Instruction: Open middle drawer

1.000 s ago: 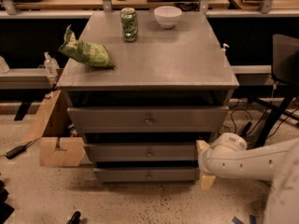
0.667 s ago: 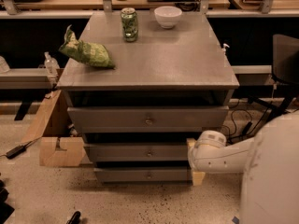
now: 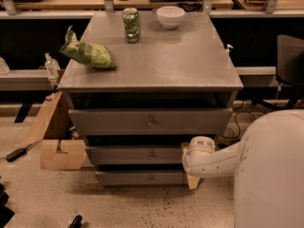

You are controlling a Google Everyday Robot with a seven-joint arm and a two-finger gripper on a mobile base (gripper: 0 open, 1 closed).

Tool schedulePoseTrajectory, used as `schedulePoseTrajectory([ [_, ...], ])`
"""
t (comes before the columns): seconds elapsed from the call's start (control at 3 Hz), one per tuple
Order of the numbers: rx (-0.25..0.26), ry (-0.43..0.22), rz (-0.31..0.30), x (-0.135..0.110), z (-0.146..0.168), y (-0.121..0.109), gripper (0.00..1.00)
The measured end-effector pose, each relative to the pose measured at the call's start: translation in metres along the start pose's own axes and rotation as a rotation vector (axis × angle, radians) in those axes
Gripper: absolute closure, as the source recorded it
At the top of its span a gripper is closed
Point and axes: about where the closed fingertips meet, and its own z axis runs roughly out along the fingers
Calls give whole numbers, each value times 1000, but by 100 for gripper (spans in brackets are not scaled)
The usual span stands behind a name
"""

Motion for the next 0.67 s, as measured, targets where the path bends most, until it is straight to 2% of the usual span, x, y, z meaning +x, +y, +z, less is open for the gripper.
schedulePoseTrajectory([
  [0.33, 0, -8, 5, -5, 18, -7, 17],
  [0.67, 3, -11, 24, 1, 32, -22, 40],
])
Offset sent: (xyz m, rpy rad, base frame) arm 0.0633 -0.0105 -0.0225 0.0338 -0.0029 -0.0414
